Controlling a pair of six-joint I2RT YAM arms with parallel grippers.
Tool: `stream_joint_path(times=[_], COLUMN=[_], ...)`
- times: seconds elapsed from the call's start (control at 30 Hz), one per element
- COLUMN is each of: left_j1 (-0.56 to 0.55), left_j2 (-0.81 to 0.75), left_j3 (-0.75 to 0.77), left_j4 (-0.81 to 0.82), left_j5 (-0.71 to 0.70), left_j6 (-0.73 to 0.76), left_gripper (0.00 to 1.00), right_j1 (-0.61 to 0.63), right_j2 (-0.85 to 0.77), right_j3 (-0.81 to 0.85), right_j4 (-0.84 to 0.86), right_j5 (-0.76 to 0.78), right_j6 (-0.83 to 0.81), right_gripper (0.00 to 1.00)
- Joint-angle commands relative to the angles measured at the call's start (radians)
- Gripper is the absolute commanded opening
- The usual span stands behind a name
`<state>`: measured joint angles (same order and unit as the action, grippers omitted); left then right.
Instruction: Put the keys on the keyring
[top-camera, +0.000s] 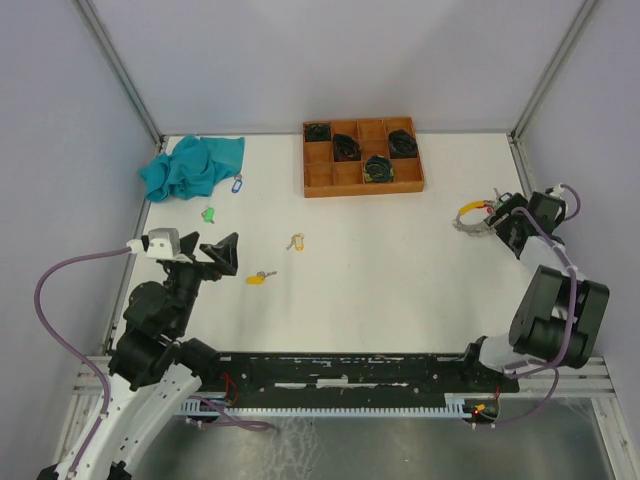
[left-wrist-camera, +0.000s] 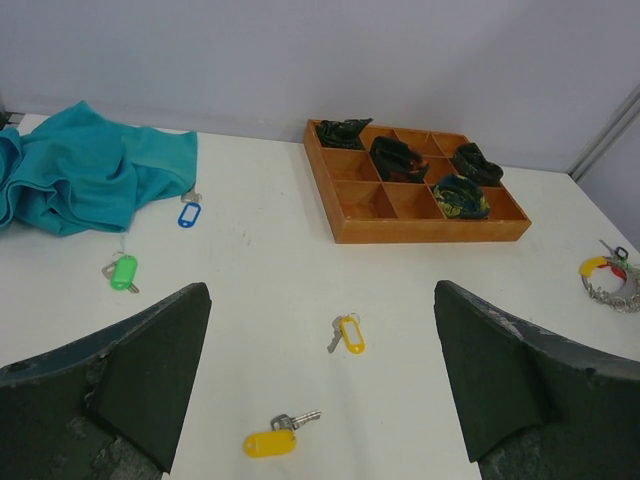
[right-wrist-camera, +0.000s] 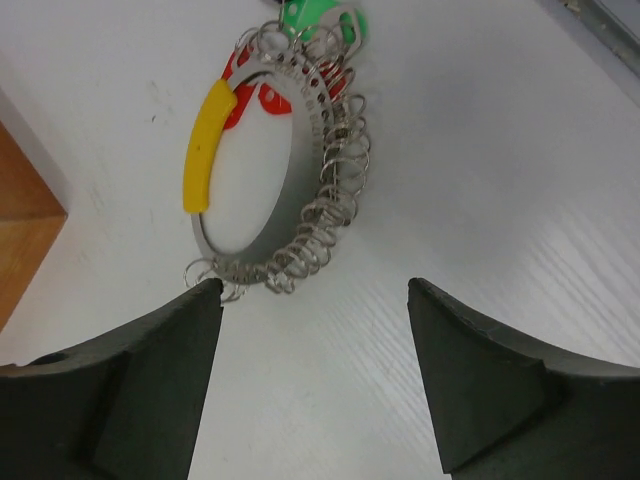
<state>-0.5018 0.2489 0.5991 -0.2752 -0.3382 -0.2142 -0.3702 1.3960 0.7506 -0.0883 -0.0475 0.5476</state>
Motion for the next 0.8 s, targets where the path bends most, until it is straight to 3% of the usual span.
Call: stream_joint_path(times=[0.0,0.47,0.77], left_j1=[-0.003,-0.003,-0.003], left_j2=[0.012,0.024,0.027], left_j3=[0.006,0.005,0.004], left_j4=[0.047,0.051,0.057], left_j5=[0.023,0.043,0.072], left_j6=[0.051,0.058,0.056], left_gripper=[0.99,0.99,1.00], right_j1=[-0.056,-0.093,-0.091], right_j2=[0.140,0.427,0.442], right_j3=[0.106,0.239,0.207], right_j4=[0.164,0.165,0.151], right_j5=[-0.084,-0.184,-0.251], right_j6=[0.080,0.094,0.066], right_gripper=[0.81,0.69,0.45])
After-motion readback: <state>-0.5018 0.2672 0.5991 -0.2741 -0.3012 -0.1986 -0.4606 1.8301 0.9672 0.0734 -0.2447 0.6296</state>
